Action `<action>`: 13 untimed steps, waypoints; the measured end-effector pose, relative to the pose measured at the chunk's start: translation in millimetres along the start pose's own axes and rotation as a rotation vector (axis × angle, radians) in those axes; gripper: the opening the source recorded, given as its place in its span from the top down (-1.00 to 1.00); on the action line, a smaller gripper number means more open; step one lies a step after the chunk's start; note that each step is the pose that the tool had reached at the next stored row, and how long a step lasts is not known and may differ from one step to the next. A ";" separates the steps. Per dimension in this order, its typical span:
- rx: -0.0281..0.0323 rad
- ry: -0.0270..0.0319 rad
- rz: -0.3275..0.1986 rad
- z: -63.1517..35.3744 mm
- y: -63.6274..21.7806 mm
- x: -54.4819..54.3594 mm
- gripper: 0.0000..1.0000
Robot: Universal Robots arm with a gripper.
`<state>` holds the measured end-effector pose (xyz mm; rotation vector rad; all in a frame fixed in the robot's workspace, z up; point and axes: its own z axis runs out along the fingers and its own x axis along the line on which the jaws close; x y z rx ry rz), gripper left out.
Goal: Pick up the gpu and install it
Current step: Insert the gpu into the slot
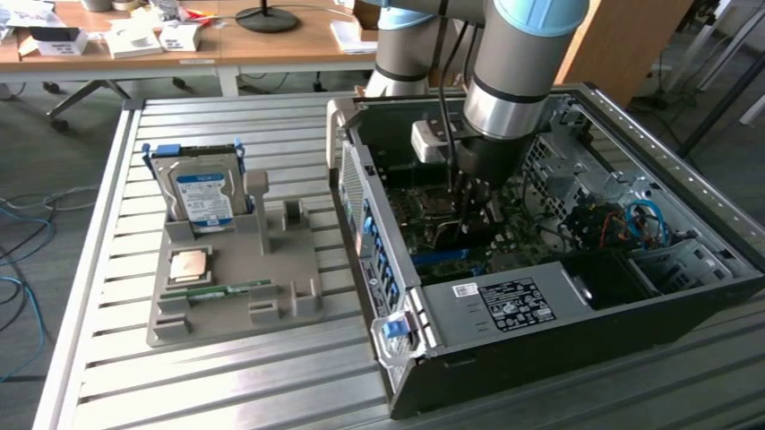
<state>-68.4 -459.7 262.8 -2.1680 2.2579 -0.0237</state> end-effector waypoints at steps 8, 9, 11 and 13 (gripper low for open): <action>0.0000 0.0000 0.000 0.0 0.8 -0.1 0.47; 0.0000 0.0000 0.000 0.0 0.9 -0.2 0.47; 0.0001 -0.0001 0.000 0.0 1.3 -0.5 0.47; 0.0000 -0.0001 0.000 0.0 1.7 -0.6 0.47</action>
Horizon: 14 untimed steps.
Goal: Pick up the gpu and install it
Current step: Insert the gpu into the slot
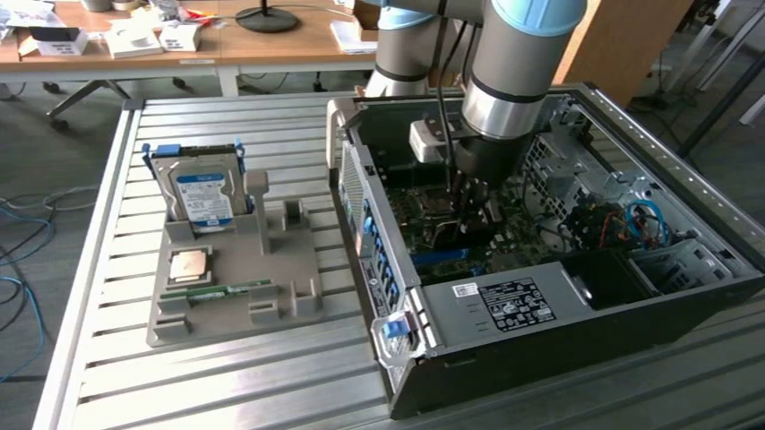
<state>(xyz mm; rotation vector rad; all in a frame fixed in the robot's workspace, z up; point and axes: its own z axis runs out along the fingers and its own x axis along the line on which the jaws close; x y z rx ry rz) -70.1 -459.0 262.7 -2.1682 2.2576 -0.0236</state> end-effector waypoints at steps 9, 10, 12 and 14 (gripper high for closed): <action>0.0000 -0.0001 -0.014 0.0 0.2 -0.2 0.47; 0.0000 -0.0001 -0.014 0.0 0.3 -0.1 0.47; 0.0002 -0.0005 -0.014 0.2 0.2 -0.3 0.47; 0.0001 -0.0003 -0.014 0.2 0.3 -0.9 0.47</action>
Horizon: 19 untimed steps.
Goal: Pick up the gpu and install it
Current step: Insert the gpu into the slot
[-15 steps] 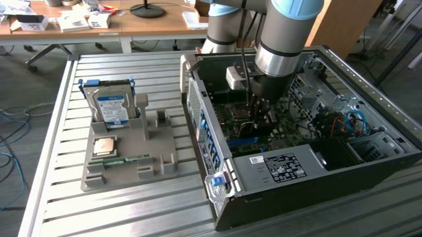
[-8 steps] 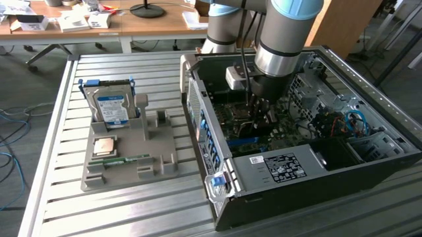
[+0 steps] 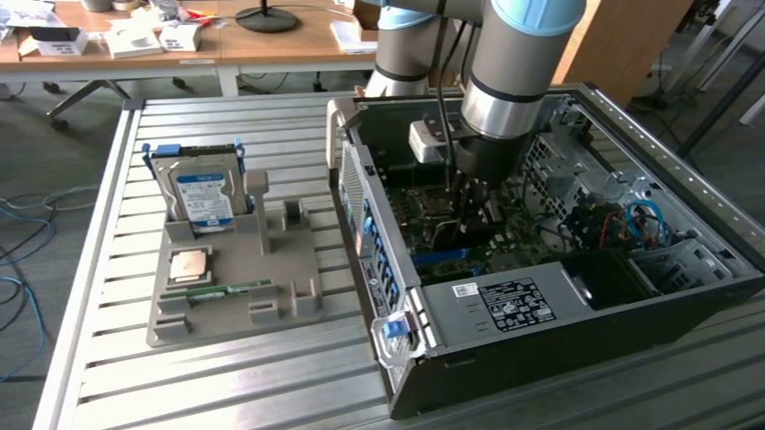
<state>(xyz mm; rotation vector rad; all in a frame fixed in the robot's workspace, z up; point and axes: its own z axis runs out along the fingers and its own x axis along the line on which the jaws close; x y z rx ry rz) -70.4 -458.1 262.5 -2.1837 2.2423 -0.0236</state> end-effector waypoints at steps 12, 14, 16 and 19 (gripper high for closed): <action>-0.0001 0.0000 -0.002 0.7 0.6 -1.2 0.47; 0.0000 -0.0003 -0.002 0.9 0.8 -1.4 0.47; -0.0001 0.0001 -0.002 0.7 1.0 -1.5 0.47; -0.0001 0.0001 -0.002 1.0 1.5 -1.5 0.47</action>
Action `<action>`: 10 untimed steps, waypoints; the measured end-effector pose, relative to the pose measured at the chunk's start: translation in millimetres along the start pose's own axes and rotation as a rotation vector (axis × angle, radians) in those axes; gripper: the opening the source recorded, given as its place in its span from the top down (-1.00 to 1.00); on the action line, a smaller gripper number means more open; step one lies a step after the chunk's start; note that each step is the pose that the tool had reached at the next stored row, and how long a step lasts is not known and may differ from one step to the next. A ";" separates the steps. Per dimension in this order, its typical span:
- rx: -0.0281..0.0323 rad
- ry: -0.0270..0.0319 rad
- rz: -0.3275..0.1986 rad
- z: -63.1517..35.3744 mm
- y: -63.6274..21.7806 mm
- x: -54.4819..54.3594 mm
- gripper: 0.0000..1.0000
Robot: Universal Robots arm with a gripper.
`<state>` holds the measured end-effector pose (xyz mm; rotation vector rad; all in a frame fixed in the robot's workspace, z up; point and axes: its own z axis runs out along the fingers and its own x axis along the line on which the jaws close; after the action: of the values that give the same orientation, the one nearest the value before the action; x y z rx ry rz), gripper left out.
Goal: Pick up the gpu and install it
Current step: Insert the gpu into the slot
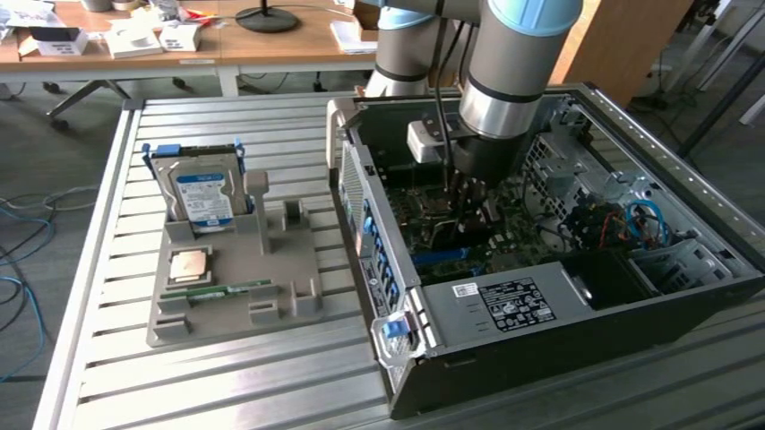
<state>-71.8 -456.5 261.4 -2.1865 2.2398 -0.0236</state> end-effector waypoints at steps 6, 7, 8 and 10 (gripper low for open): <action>-0.0001 0.0002 0.000 1.1 0.2 0.0 0.47; 0.0000 0.0001 0.000 1.2 0.2 0.0 0.47; 0.0001 -0.0003 0.000 1.7 0.3 0.0 0.47; 0.0000 -0.0001 0.000 1.9 0.3 0.0 0.47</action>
<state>-72.0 -456.5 259.5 -2.1865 2.2397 -0.0235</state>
